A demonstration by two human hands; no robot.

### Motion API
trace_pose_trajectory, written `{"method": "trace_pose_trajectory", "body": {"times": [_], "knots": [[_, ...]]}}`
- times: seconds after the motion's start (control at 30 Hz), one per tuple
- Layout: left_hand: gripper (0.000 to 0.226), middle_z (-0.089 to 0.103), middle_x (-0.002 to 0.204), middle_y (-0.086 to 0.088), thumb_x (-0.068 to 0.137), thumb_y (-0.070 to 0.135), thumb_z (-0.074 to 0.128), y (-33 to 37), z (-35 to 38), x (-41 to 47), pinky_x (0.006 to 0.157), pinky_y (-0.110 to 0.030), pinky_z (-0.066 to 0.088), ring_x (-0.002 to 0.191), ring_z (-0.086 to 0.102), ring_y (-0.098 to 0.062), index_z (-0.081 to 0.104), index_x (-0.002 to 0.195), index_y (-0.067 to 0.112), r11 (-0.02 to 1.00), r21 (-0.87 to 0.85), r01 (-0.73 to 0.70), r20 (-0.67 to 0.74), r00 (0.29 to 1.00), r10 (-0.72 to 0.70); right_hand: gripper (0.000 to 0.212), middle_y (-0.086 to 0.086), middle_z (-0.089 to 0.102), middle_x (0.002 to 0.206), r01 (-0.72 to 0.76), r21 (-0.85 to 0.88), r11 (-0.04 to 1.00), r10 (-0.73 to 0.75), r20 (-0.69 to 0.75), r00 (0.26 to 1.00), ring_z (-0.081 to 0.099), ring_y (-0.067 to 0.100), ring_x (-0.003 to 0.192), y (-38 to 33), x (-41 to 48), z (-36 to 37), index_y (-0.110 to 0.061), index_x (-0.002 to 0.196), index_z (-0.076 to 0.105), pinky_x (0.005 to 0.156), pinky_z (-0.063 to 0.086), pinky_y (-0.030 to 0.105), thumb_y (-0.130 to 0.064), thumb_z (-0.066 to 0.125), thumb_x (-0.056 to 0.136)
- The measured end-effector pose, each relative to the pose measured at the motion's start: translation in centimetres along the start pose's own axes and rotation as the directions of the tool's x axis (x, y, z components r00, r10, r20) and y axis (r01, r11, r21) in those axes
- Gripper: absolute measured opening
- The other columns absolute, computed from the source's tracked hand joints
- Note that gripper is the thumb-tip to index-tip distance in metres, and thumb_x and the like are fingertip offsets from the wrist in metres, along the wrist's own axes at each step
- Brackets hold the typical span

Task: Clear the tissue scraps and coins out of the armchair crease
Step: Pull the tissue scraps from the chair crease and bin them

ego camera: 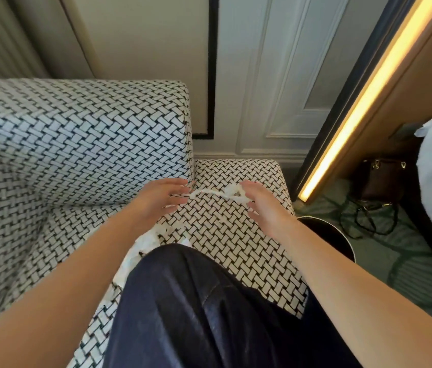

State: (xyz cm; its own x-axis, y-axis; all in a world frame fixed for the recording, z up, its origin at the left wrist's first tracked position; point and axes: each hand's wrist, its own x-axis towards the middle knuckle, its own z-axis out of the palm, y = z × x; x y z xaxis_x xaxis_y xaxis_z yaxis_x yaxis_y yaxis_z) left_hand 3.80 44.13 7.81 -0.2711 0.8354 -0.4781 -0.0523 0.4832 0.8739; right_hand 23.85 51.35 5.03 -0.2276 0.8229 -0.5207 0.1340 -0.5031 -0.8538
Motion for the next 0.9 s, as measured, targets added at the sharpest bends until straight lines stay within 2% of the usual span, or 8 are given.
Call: {"method": "trace_pose_trajectory", "body": {"times": [0.1, 0.2, 0.27, 0.4, 0.5, 0.6, 0.7, 0.9], "knots": [[0.025, 0.066, 0.115, -0.002, 0.095, 0.007, 0.050, -0.1, -1.6, 0.9, 0.097, -0.033, 0.047, 0.103, 0.064, -0.017, 0.062, 0.116, 0.014, 1.000, 0.008, 0.020, -0.035, 0.999, -0.020, 0.061, 0.005, 0.030, 0.151, 0.115, -0.189, 0.975, -0.134, -0.092, 0.987, 0.032, 0.024, 0.135, 1.3, 2.1, 1.4, -0.025, 0.145, 0.033, 0.109, 0.025, 0.042, -0.023, 0.060, 0.090], [0.021, 0.064, 0.120, -0.002, 0.094, 0.009, 0.052, -0.3, -2.5, 1.5, 0.099, -0.033, 0.045, 0.104, 0.062, -0.017, 0.064, 0.110, 0.017, 0.995, 0.091, 0.029, -0.064, 0.998, -0.023, 0.090, 0.008, 0.021, 0.155, 0.178, -0.421, 0.889, -0.249, -0.120, 0.961, 0.021, 0.026, 0.142, 2.9, 4.7, 2.0, -0.033, 0.148, 0.019, 0.115, 0.020, 0.047, -0.022, 0.074, 0.078], [0.021, 0.061, 0.125, -0.001, 0.094, 0.011, 0.053, -0.5, -2.9, 1.9, 0.103, -0.036, 0.041, 0.110, 0.058, -0.017, 0.064, 0.111, 0.019, 0.977, 0.212, 0.019, -0.093, 0.996, 0.001, 0.096, 0.011, 0.015, 0.156, 0.179, -0.569, 0.803, -0.267, -0.075, 0.961, 0.015, 0.029, 0.144, 3.7, 6.4, 2.4, -0.035, 0.149, 0.016, 0.116, 0.018, 0.051, -0.024, 0.076, 0.075], [0.031, 0.051, 0.137, 0.000, 0.096, 0.012, 0.048, -1.1, -3.0, 2.8, 0.104, -0.034, 0.035, 0.124, 0.047, -0.019, 0.059, 0.125, 0.018, 0.871, 0.491, -0.011, -0.090, 0.994, 0.063, 0.079, 0.015, 0.032, 0.146, 0.236, -0.772, 0.590, -0.351, 0.018, 0.936, 0.033, 0.034, 0.134, 4.9, 8.1, 3.3, -0.030, 0.147, 0.027, 0.111, 0.030, 0.051, -0.029, 0.070, 0.080], [0.036, 0.050, 0.139, -0.001, 0.096, 0.011, 0.044, -1.7, -3.0, 4.0, 0.093, -0.028, 0.043, 0.112, 0.054, -0.015, 0.057, 0.128, 0.020, 0.711, 0.702, -0.052, -0.005, 0.997, 0.077, 0.055, 0.013, 0.043, 0.140, 0.320, -0.848, 0.423, -0.464, 0.100, 0.880, 0.041, 0.034, 0.127, 5.6, 8.2, 3.8, -0.024, 0.138, 0.045, 0.110, 0.033, 0.045, -0.024, 0.063, 0.086], [0.041, 0.046, 0.144, 0.001, 0.093, 0.010, 0.043, -2.7, -3.1, 5.5, 0.110, -0.039, 0.029, 0.133, 0.038, -0.022, 0.056, 0.128, 0.028, 0.529, 0.844, -0.090, 0.051, 0.995, 0.088, 0.034, 0.007, 0.051, 0.132, 0.359, -0.894, 0.269, -0.574, 0.150, 0.805, 0.042, 0.025, 0.117, 6.0, 7.7, 3.9, -0.021, 0.125, 0.059, 0.101, 0.035, 0.036, -0.023, 0.058, 0.091], [0.052, 0.036, 0.150, -0.002, 0.091, 0.009, 0.042, -3.2, -2.7, 6.4, 0.116, -0.049, 0.015, 0.141, 0.019, -0.031, 0.046, 0.136, 0.034, 0.393, 0.917, -0.072, 0.084, 0.996, -0.012, 0.028, 0.005, 0.057, 0.121, 0.398, -0.884, 0.247, -0.610, 0.178, 0.772, 0.044, 0.022, 0.108, 6.0, 7.3, 3.8, -0.016, 0.119, 0.063, 0.094, 0.038, 0.031, -0.019, 0.057, 0.092], [0.053, 0.024, 0.155, -0.006, 0.096, 0.019, 0.043, -3.5, -1.4, 6.2, 0.116, -0.046, 0.006, 0.144, 0.009, -0.032, 0.030, 0.147, 0.026, 0.369, 0.929, -0.012, 0.060, 0.991, -0.117, 0.022, 0.005, 0.059, 0.097, 0.464, -0.814, 0.350, -0.582, 0.199, 0.788, 0.051, 0.018, 0.089, 5.6, 6.5, 3.4, -0.010, 0.112, 0.064, 0.081, 0.041, 0.024, -0.012, 0.058, 0.091]]}}
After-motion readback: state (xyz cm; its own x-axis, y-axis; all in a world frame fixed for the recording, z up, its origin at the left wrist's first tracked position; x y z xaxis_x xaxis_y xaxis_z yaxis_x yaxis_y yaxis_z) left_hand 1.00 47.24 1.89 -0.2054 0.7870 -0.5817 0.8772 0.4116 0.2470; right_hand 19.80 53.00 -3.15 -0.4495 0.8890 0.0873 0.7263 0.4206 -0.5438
